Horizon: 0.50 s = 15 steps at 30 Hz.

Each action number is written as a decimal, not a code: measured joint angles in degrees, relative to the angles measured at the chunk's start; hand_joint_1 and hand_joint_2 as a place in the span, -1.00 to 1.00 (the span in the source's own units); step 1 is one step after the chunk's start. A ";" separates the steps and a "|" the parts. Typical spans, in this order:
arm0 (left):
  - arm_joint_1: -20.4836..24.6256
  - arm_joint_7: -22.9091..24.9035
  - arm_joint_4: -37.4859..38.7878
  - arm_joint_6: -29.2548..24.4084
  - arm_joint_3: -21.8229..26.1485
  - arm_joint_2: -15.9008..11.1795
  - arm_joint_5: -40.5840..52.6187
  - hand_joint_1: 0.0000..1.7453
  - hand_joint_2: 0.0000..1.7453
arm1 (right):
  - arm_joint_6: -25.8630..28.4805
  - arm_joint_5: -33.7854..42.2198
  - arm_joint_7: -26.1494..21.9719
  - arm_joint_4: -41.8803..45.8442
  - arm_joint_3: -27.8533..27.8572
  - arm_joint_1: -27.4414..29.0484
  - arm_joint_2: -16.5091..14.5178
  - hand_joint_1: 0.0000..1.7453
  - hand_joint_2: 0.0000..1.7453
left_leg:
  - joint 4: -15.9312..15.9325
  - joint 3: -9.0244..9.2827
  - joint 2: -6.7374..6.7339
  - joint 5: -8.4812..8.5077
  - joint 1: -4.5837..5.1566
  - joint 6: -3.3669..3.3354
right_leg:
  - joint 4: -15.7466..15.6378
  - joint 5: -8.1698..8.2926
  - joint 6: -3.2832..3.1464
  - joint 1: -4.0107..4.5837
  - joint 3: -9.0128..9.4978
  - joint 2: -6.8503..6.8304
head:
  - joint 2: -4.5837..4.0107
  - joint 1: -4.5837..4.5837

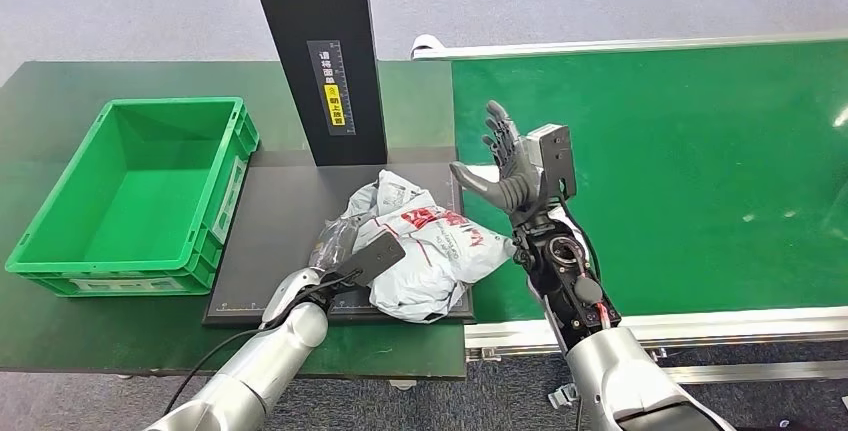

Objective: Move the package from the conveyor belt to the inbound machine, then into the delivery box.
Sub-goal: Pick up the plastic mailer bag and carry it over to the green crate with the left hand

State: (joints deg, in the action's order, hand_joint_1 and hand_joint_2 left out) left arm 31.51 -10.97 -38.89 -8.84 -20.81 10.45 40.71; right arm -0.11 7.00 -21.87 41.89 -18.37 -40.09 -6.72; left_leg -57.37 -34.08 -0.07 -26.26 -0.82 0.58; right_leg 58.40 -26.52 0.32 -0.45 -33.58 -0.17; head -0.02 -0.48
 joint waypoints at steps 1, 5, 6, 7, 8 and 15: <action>0.00 -0.02 -0.01 0.01 0.00 0.00 -0.07 0.73 1.00 | 0.10 -0.62 0.42 -0.15 -0.13 -0.07 0.03 -1.00 1.00 | 0.00 0.00 0.00 0.00 0.00 0.00 | 0.00 0.00 0.00 0.00 0.00 0.00 | 0.00 0.00; -0.04 -0.42 -0.11 0.03 0.00 0.00 -0.91 0.93 1.00 | 4.59 -11.64 7.30 -2.49 -3.21 -1.61 0.34 -1.00 1.00 | 0.00 0.00 -0.03 0.00 0.00 0.00 | 0.00 0.00 0.00 0.00 0.00 0.01 | 0.00 0.00; -0.11 -0.55 -0.24 0.02 0.00 -0.01 -1.11 0.94 1.00 | 6.00 -15.19 9.35 -3.44 -4.51 -2.18 0.42 -1.00 1.00 | 0.00 0.00 -0.03 0.00 0.00 0.00 | 0.00 0.00 0.00 0.00 0.00 0.01 | 0.01 0.01; -0.22 -0.75 -0.44 -0.03 0.00 -0.02 -1.39 0.95 1.00 | 6.91 -18.33 11.00 -4.38 -5.79 -2.68 0.47 -1.00 1.00 | 0.00 0.00 -0.02 0.00 0.00 0.00 | 0.00 0.00 0.00 0.00 -0.01 0.01 | 0.01 0.00; -0.39 -1.05 -0.69 -0.16 0.00 -0.04 -1.73 0.96 1.00 | 7.34 -20.97 12.19 -5.23 -6.84 -3.09 0.50 -1.00 1.00 | 0.00 0.00 -0.02 0.00 0.00 0.00 | 0.00 0.00 0.00 0.00 -0.02 0.01 | 0.01 0.00; -4.85 -13.02 -7.19 -8.60 1.31 -0.37 -8.22 1.00 1.00 | 3.70 -26.81 11.50 -6.96 -8.20 -3.67 0.59 -1.00 1.00 | -0.01 -0.27 -0.17 0.00 0.00 0.00 | 0.02 0.01 -0.01 0.00 -0.35 0.11 | 0.00 0.00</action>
State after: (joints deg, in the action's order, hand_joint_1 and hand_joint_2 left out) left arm 26.66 -23.99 -46.08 -17.43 -19.50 10.08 32.49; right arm 3.59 -19.81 -10.38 34.93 -26.57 -43.76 -6.13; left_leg -57.38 -34.35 -0.24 -26.26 -0.82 0.58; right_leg 58.41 -26.50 0.31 -0.44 -33.93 -0.05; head -0.02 -0.48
